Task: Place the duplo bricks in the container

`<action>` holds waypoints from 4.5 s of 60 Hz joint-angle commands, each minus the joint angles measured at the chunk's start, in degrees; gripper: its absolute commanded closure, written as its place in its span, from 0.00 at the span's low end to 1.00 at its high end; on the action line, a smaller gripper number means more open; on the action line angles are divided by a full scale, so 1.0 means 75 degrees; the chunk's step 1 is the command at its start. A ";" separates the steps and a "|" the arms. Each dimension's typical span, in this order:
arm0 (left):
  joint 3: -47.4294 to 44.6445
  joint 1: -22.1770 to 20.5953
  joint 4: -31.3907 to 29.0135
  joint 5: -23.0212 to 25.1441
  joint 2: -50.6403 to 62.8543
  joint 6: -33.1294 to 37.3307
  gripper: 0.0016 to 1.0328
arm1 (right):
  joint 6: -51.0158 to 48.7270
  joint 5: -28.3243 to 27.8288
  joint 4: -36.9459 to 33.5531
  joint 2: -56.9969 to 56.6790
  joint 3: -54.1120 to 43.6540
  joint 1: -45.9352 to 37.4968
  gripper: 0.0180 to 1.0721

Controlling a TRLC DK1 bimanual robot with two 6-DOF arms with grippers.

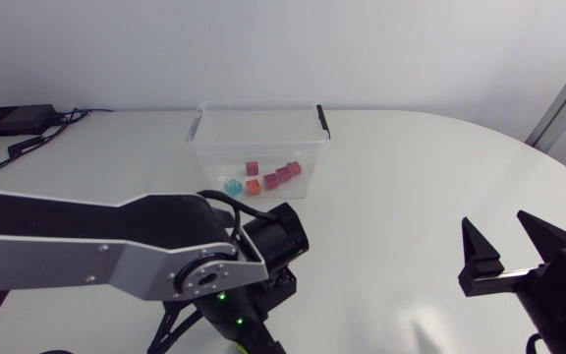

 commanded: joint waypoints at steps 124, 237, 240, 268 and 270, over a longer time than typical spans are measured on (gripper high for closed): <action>0.0298 0.0612 -0.0500 0.0812 0.1470 0.1059 0.38 | -0.0089 -0.0038 -0.0013 -0.0054 -0.0136 -0.0063 0.04; 0.5032 0.5030 0.1093 -0.0208 0.1482 0.2196 0.67 | -0.0089 -0.0038 -0.0013 -0.0054 -0.0136 -0.0063 0.04; 0.5243 0.5042 0.1093 -0.0208 0.1681 0.2114 0.62 | -0.0089 -0.0038 -0.0013 -0.0054 -0.0136 -0.0063 0.04; 0.6040 0.6260 0.1609 -0.1508 0.0931 0.2465 0.03 | -0.0089 -0.0038 -0.0013 -0.0042 -0.0136 -0.0063 0.04; 0.5841 0.6331 0.1609 -0.1520 0.0662 0.2477 0.03 | -0.0089 -0.0038 -0.0013 -0.0054 -0.0136 -0.0063 0.04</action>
